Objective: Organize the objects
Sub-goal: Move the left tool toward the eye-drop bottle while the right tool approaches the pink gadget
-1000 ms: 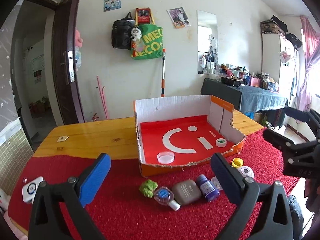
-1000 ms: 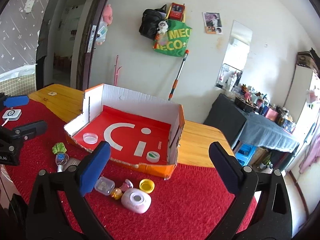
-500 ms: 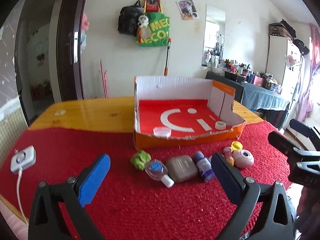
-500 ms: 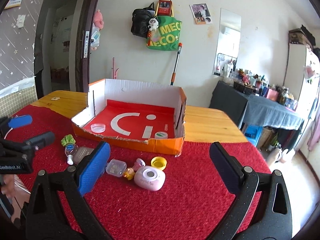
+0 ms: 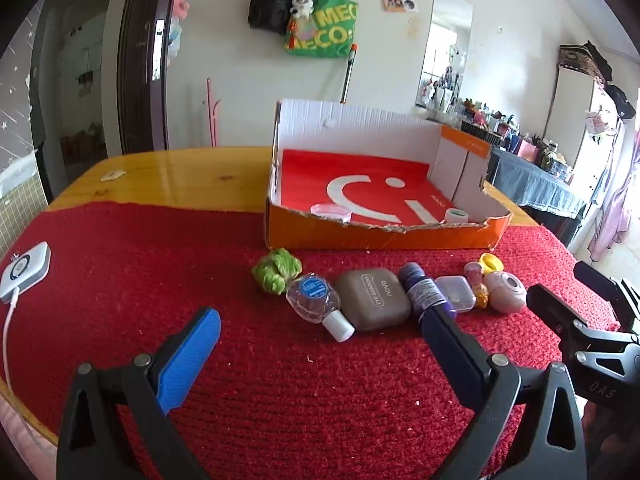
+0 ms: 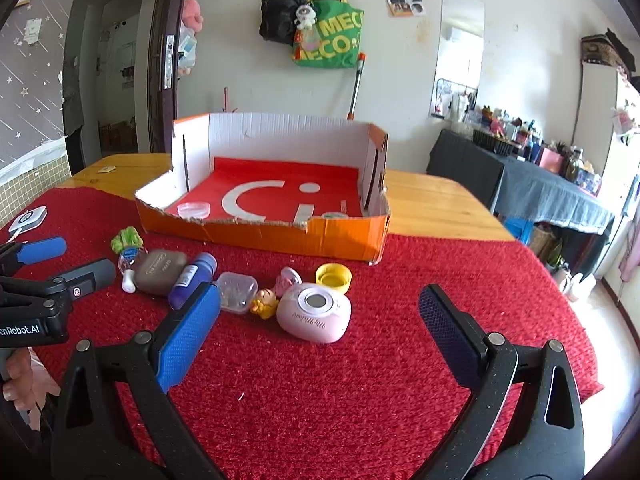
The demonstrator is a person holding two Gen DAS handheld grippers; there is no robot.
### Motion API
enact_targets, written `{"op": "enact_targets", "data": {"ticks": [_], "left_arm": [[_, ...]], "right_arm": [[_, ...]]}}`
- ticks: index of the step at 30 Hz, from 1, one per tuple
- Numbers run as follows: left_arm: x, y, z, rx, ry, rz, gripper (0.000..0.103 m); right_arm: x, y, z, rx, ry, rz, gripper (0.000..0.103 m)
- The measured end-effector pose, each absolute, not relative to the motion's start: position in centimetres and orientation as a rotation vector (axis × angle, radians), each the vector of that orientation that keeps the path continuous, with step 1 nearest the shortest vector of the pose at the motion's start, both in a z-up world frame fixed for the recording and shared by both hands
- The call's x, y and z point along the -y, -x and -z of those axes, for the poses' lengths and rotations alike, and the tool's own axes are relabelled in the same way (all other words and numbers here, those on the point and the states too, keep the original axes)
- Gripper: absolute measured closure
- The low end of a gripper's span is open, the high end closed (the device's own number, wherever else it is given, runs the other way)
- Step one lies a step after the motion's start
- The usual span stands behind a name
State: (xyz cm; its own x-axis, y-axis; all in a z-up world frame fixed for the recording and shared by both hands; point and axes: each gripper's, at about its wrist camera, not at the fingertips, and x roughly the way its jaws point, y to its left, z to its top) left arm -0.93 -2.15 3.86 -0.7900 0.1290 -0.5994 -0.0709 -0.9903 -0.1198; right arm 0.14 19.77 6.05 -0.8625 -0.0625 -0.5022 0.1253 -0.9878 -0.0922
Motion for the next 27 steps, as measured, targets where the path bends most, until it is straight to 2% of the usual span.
{"op": "enact_targets", "data": {"ticks": [16,27], "left_arm": [[3.6,4.9,-1.9,0.082,1.239,-2.812,0.0],[4.2,5.3,-1.5,0.066,1.273,-2.78,0.0]], "right_arm": [[-21.5,2.2,-4.5,-0.145,-0.9,2.931,0.002],[-22.8,3.2,-3.8,-0.088,-0.968,2.911,0.002]]}}
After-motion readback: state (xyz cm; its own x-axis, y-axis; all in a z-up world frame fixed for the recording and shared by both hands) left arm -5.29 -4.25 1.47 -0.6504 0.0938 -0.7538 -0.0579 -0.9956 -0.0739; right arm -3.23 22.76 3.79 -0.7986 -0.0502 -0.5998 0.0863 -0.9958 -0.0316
